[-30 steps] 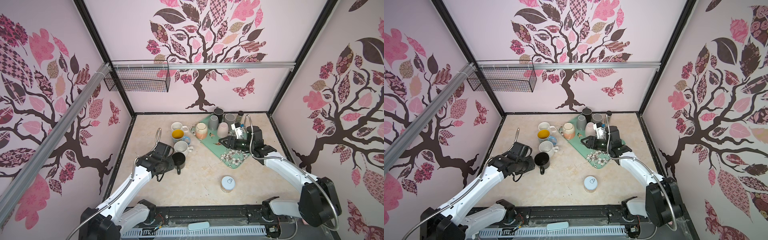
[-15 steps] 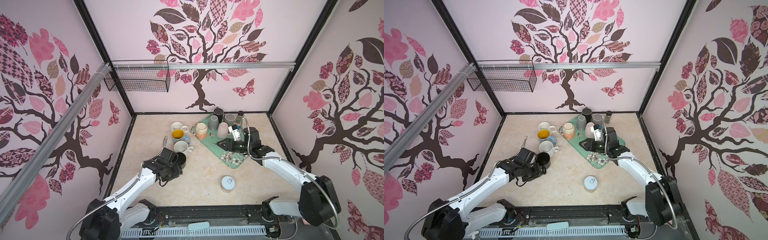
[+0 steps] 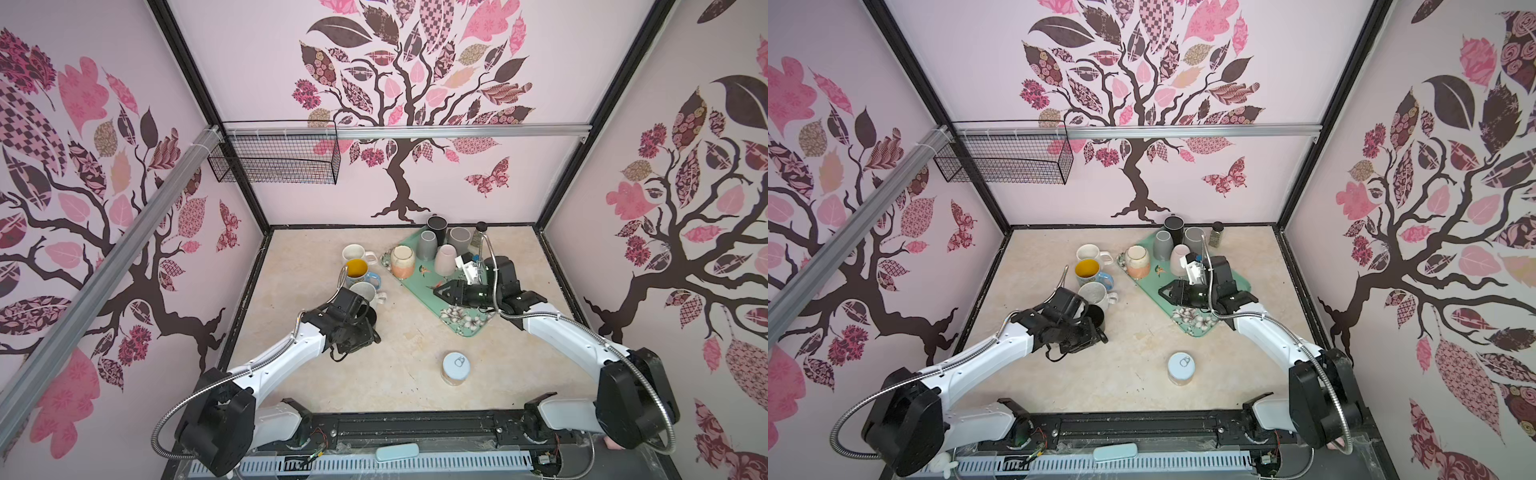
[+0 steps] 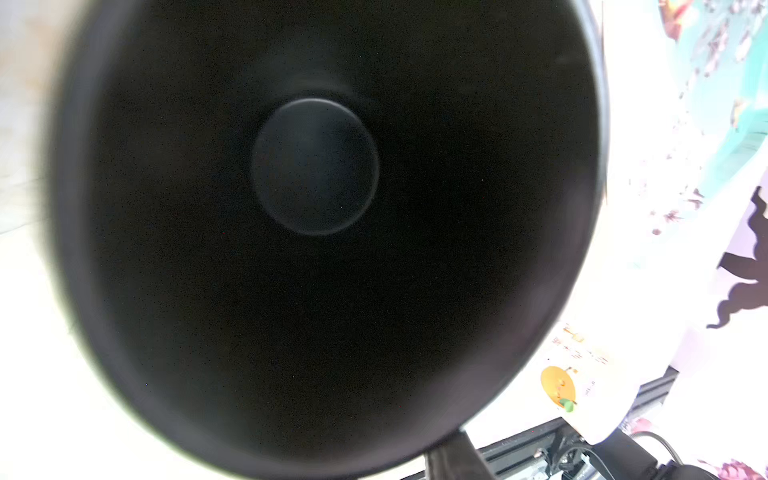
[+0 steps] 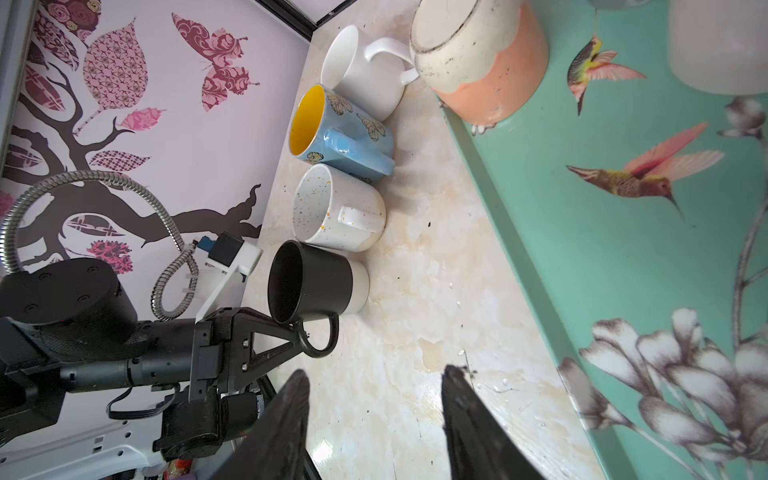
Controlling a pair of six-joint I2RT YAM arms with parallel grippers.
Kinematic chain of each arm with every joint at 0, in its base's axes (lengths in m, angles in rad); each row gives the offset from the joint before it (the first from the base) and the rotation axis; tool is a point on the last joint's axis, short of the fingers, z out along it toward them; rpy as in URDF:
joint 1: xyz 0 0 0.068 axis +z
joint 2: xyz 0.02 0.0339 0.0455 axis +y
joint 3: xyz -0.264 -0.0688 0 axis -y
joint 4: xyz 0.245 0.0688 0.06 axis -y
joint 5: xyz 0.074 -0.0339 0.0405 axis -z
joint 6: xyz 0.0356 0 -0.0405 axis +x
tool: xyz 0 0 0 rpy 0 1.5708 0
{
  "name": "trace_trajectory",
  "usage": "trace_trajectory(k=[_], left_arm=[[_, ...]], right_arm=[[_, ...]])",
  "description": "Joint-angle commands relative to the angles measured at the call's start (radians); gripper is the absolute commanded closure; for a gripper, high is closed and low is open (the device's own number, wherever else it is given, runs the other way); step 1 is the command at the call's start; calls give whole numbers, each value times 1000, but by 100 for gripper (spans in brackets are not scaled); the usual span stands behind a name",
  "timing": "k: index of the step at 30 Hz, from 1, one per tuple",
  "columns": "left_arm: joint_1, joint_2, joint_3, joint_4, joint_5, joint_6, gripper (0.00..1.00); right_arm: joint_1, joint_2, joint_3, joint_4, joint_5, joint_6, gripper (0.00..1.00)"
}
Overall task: Turn the mug right side up
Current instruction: 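Lower the black mug onto the table with the left gripper and release it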
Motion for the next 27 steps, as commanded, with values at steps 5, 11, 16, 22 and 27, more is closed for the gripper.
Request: trace_trajectory(k=[5,11,16,22,27], left_arm=[[-4,25,78,80,7,4,74],[-3,7,108,42,-8,30,75],[-3,-86,128,-96,-61,127,75],[-3,-235,67,-191,-78,207,78],[-12,-261,2,-131,-67,191,86]], right_arm=[[0,37,43,-5,3,-19,47],[0,47,45,-7,1,-19,46],[0,47,44,-9,1,-20,47],[0,49,35,6,3,-12,47],[0,47,46,-6,15,-10,48]])
